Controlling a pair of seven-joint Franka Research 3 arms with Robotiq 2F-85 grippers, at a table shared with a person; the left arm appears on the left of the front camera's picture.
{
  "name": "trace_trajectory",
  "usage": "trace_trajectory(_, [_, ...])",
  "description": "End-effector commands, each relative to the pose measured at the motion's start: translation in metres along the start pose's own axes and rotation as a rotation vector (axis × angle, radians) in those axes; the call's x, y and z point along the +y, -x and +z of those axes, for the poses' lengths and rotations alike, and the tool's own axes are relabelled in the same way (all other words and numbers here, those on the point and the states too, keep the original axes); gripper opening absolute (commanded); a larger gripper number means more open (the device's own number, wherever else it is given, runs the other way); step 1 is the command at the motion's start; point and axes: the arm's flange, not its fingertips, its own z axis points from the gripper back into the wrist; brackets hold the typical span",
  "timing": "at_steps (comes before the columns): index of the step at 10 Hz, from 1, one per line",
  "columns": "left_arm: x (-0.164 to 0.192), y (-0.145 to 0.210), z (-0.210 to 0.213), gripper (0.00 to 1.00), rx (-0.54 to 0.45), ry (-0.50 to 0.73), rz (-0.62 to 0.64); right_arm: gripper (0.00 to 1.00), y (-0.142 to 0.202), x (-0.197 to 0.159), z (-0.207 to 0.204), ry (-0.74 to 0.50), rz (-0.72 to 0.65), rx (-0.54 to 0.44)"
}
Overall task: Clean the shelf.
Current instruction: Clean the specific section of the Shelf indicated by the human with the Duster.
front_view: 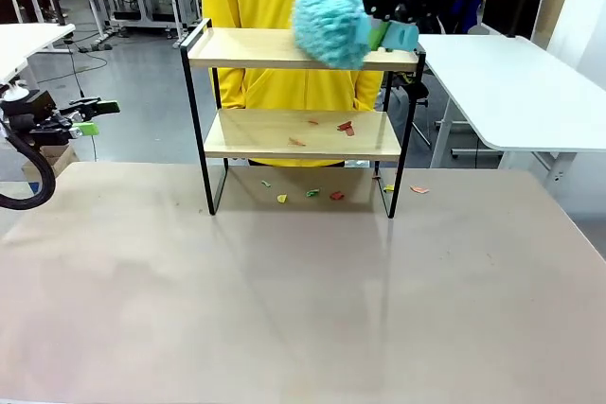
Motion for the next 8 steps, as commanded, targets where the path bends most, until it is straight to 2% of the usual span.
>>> trace_trajectory(1, [0.000, -0.003, 0.000, 1.00, 0.005, -0.001, -0.007, 0.13, 0.020, -0.015, -0.003, -0.120, 0.266, 0.047])
trace_trajectory(4, [0.000, -0.003, 0.000, 1.00, 0.005, -0.001, -0.007, 0.13, 0.050, -0.021, 0.003, -0.284, 0.602, 0.122])
trace_trajectory(6, [0.000, -0.003, 0.000, 1.00, 0.005, -0.001, -0.007, 0.13, 0.070, -0.032, -0.003, -0.246, 0.700, 0.228])
trace_trajectory(8, [0.000, -0.003, 0.000, 1.00, 0.005, -0.001, -0.007, 0.13, 0.087, -0.044, -0.023, -0.208, 0.718, 0.379])
